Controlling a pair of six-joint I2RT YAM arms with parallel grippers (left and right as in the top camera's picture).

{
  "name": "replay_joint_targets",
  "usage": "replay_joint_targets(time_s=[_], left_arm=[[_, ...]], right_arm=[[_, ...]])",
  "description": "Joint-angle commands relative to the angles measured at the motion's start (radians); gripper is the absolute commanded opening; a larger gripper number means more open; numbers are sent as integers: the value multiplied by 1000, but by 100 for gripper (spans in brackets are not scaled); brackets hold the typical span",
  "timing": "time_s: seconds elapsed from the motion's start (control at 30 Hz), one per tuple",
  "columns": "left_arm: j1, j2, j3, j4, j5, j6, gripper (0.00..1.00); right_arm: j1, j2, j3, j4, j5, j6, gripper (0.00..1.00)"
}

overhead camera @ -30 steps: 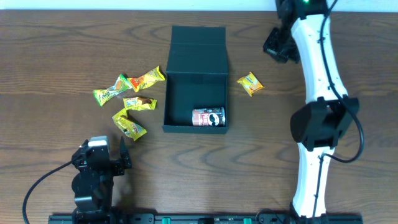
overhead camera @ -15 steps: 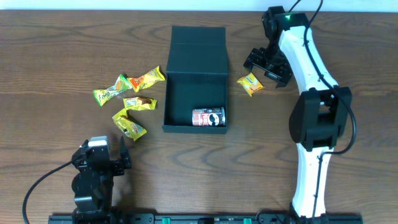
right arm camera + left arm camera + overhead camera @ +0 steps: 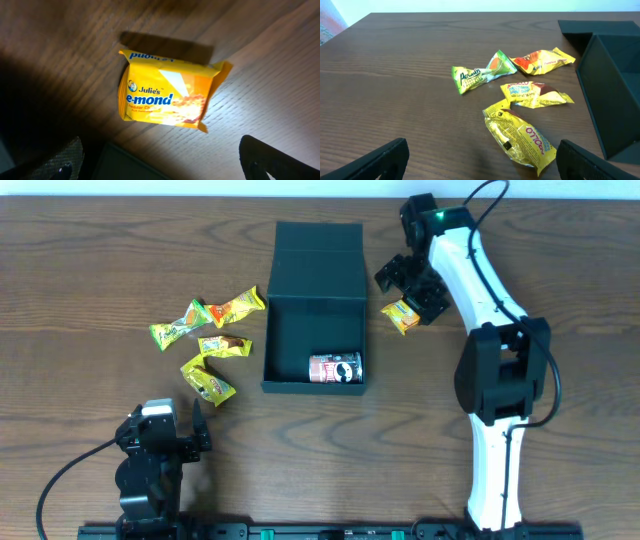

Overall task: Pack container
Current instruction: 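Move the right gripper to the yellow Le-mond packet right of box, then grasp the yellow Le-mond packet with the right gripper and lift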

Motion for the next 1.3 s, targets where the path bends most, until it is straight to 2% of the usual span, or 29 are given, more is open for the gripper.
replay_joint_targets(time_s=[0.0,0.3,1.27], left_arm=[[6,-6,-20,-4,0,-15,95],[6,-6,-20,-4,0,-15,95],[6,-6,-20,-4,0,-15,95]], right_arm=[[9,-11,-37,17,0,82,99],[5,-11,-111,101,2,82,99],[3,32,-117,193,40,-1,98]])
